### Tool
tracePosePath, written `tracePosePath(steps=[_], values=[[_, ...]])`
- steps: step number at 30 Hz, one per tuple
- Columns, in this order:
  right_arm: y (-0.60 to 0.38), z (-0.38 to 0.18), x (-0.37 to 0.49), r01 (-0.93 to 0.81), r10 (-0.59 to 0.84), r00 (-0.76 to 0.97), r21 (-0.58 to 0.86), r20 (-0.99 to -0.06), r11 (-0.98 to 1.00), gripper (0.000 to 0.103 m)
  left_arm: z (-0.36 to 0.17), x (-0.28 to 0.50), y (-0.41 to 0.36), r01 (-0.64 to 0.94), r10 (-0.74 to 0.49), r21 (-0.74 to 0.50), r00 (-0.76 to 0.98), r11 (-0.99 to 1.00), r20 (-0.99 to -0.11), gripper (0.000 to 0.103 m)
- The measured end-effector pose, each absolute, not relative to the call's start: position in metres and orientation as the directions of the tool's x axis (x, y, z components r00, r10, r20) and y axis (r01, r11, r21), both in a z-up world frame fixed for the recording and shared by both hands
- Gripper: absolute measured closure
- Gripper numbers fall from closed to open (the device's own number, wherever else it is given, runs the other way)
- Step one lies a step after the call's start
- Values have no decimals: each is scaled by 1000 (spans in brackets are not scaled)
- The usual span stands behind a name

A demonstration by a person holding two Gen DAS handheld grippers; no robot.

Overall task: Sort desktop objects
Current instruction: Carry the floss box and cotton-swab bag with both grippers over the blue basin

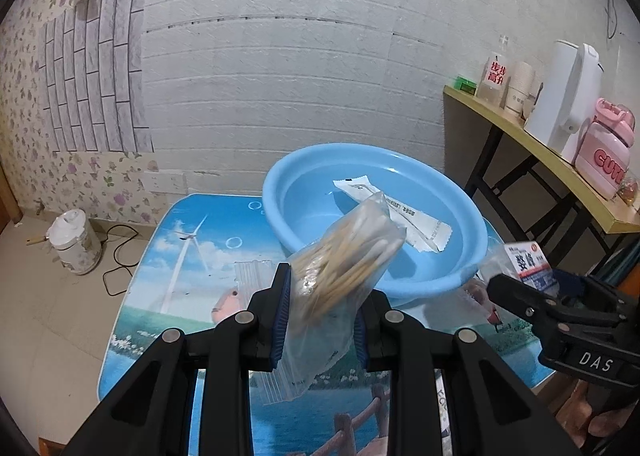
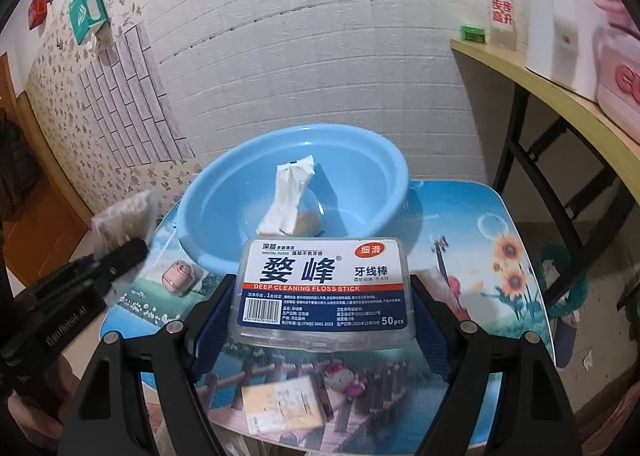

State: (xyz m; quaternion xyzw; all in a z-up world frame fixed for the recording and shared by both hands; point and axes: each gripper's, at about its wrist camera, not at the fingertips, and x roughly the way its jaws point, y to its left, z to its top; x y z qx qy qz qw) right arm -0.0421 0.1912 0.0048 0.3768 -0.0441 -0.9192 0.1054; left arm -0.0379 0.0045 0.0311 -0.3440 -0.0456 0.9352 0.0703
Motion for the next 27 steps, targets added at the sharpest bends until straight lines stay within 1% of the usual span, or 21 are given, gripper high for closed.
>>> tracePosePath(steps=[11,17,27], values=[[154,12,-84,241,-270,-681,140,-681,-960,21,38,-73,0,-102,156,-121,-755,-987,-636,78],[145,0,-106,249,-272,-663,138,-697,-959,21,42,-94,2,-112,164,-122,-758,-986,-631,78],[145,-27,-148,247,-245,-628,109,-739,-963,21,30,-122,10,-128,182,-131,-731,-983,-658,78]])
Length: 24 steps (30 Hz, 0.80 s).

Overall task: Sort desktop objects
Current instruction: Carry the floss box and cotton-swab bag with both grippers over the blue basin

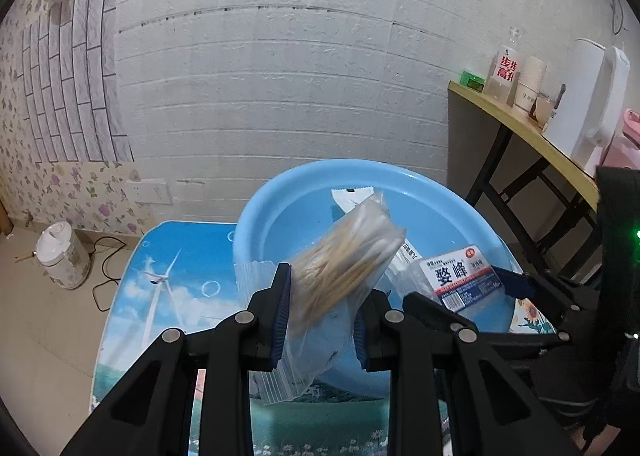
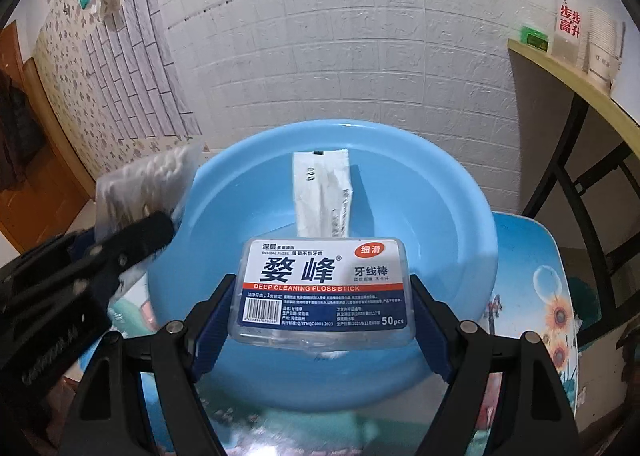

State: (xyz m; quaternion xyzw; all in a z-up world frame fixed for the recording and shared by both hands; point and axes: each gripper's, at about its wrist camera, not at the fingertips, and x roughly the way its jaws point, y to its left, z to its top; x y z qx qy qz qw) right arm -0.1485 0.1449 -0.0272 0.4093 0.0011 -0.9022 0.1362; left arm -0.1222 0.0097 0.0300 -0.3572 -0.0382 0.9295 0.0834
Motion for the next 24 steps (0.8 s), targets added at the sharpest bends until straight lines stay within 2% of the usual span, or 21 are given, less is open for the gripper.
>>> tracePosePath(steps=[21,24], values=[[161,-38,-185,215,-209,-655,87,-726,-973,21,4,-168,18,-103,176,-146,-689,-984,-703,78],[161,-39,-183,213,-182,-666,50,-724,-976,21,0,-171,20,-101,172,-140,-681,-985,-712,69]])
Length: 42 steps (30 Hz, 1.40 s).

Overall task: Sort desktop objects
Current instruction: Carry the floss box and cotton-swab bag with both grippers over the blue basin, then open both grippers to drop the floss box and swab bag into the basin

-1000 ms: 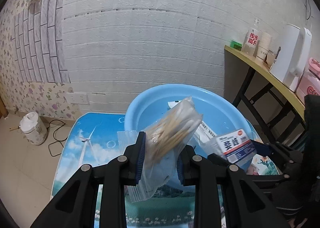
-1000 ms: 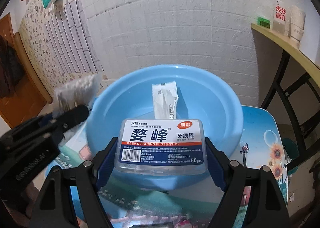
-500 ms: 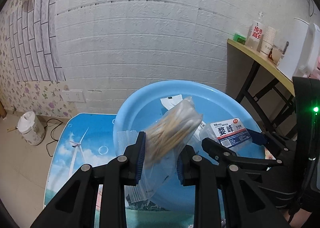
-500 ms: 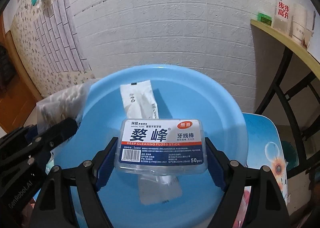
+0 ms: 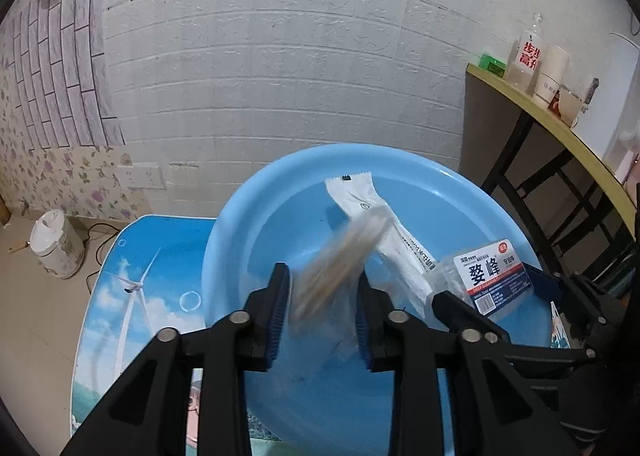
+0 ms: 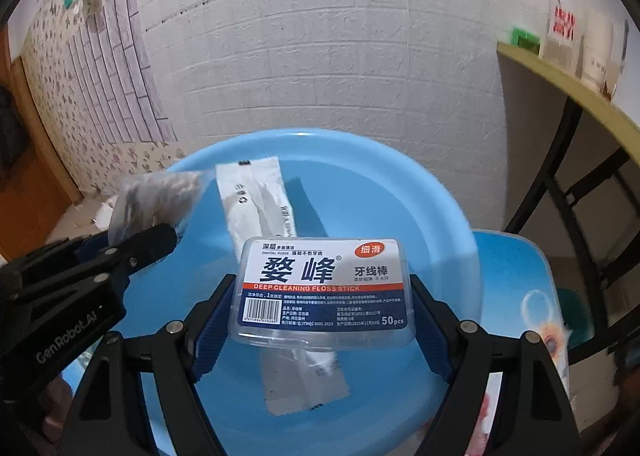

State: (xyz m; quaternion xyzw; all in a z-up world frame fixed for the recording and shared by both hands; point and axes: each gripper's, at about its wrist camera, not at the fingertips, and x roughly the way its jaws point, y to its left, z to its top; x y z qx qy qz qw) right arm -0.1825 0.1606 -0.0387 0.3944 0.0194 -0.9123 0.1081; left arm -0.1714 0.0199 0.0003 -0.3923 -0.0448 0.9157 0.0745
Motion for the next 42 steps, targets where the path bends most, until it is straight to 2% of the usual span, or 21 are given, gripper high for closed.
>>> tracePosePath(steps=[2,5,9,11,21,25,42], values=[[159,-38,-183,227,-197,-662,58,-723,-972,21,0,-173,19,-80,148,-128,-684,-988,-715,43],[158,-39,-183,241,-218,-656,73,-723,-968,21,1,-171,24,-110,154,-108,-690,-988,-708,29],[153,-43,-182,250,-217,-656,63,-723,-966,21,5,-166,30,-123,115,-38,-716,-992,-689,16],[153,-44,-181,255,-225,-653,70,-723,-964,21,7,-164,30,-120,104,-25,-721,-993,-685,5],[154,-38,-170,250,-250,-656,108,-712,-962,20,24,-149,19,-99,103,-43,-747,-994,-657,1],[154,-32,-167,236,-244,-670,110,-701,-966,10,32,-141,17,-93,93,-33,-770,-995,-631,0],[164,-11,-137,228,-263,-666,145,-698,-963,10,47,-119,9,-91,112,-65,-785,-994,-610,0]])
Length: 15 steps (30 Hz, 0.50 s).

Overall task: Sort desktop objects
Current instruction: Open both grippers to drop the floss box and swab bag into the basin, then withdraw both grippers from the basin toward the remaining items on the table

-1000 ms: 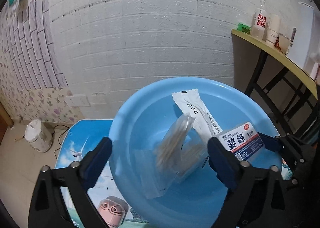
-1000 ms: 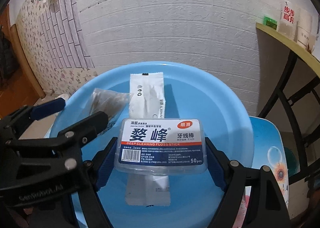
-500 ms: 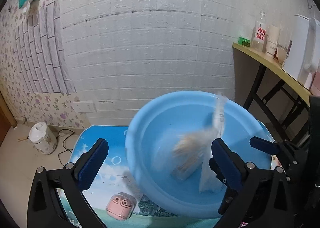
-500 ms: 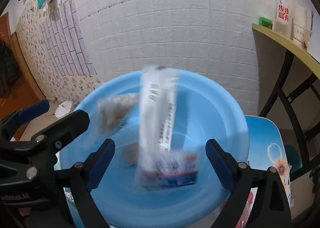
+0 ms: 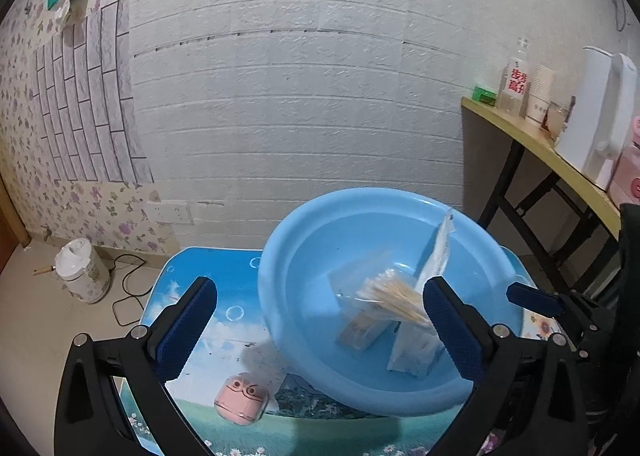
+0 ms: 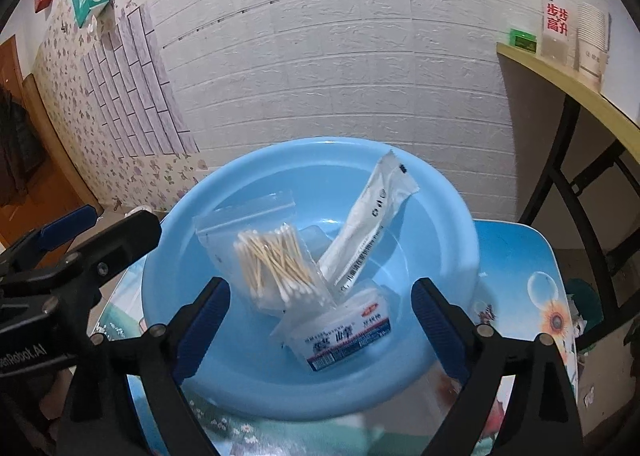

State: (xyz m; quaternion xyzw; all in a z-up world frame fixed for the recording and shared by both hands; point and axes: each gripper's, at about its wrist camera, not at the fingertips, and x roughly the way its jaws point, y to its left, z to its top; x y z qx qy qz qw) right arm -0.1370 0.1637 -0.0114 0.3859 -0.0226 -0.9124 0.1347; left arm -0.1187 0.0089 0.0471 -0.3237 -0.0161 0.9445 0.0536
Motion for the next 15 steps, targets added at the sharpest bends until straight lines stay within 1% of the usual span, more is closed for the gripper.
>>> tracePosePath(steps=[7,15], values=[[180,6,-118,180,-244,-677,166,-695,-970,10,55,-101,10,-107,122,-62,-788,-992,-604,0],[192,4,-91,143,-223,-661,172,-717,-975,10,54,-81,0,-91,122,-81,-786,-992,-607,0]])
